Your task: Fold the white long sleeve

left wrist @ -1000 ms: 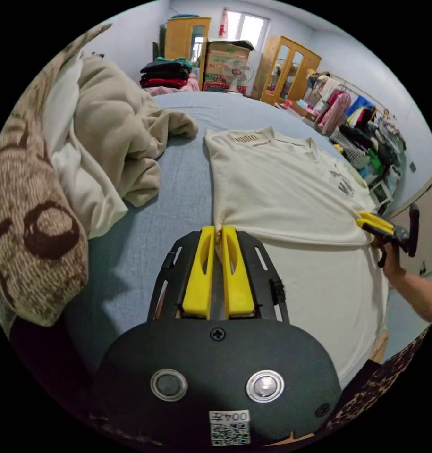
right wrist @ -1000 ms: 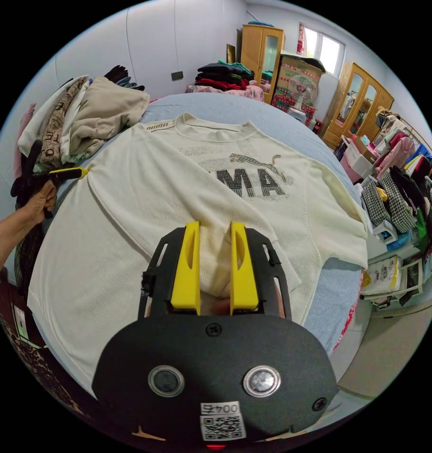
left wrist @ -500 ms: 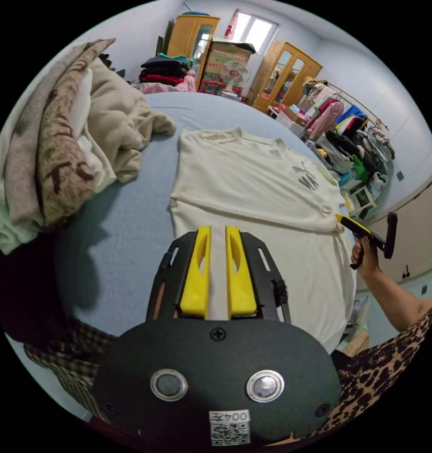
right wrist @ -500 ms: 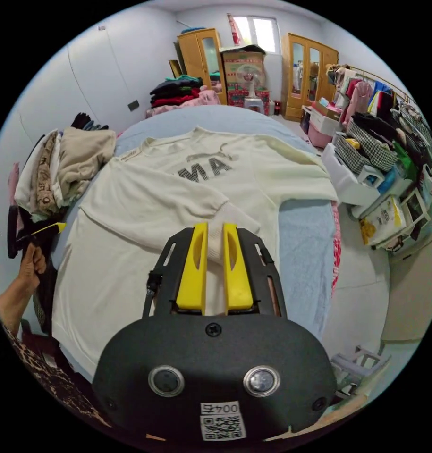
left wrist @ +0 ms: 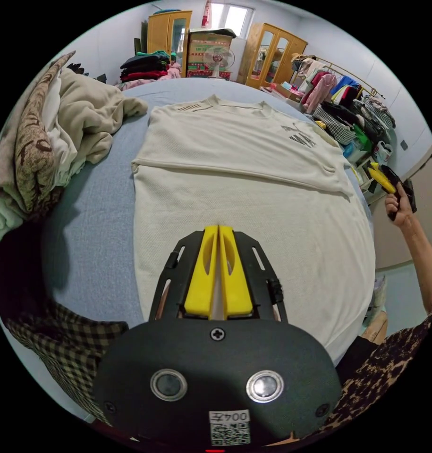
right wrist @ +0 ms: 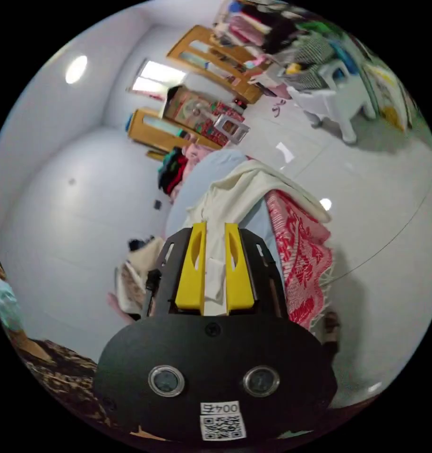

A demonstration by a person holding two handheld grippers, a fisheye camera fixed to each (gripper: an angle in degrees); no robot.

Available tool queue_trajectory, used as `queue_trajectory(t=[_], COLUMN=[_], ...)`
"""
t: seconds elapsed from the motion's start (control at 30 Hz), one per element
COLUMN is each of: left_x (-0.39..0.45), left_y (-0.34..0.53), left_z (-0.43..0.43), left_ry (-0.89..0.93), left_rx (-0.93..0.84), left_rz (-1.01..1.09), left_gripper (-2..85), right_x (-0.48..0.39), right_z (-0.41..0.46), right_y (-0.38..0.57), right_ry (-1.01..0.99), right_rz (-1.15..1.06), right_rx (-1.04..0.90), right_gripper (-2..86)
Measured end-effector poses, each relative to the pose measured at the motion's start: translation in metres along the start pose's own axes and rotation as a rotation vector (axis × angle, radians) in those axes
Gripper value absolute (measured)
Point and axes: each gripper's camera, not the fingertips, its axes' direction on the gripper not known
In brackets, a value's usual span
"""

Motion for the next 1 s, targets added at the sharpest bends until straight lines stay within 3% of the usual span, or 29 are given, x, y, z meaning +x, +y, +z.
queue_trajectory(t=[0.13,0.47,0.63,0.87,1.0], left_x=[0.019,0.063,0.078,0.083,0.088], left_y=[-0.002,-0.011,-0.017,-0.021,-0.023], left_z=[-0.002,-0.001,0.000,0.001,0.002], left_ry=[-0.042,-0.160,-0.188,-0.166,-0.165], left_rx=[-0.028,-0.085,-0.112,-0.118,-0.113], left_rz=[0.009,-0.032,-0.033,-0.044,-0.022], left_gripper=[0.2,0.3,0.3,0.3,0.2], right_x=[0.112,0.233,0.246,0.205,0.087], right_z=[-0.043,-0.011,0.005,-0.010,-0.042], right_y=[-0.055,-0.104,-0.113,-0.105,-0.099], right_ry=[-0.330,-0.551,-0.529,-0.444,-0.318], right_rz=[0.336,0.600,0.644,0.555,0.172], right_rx=[-0.032,-0.149,-0.100,0.101,0.217], right_gripper=[12.5,15.6,10.8,1.3,0.6])
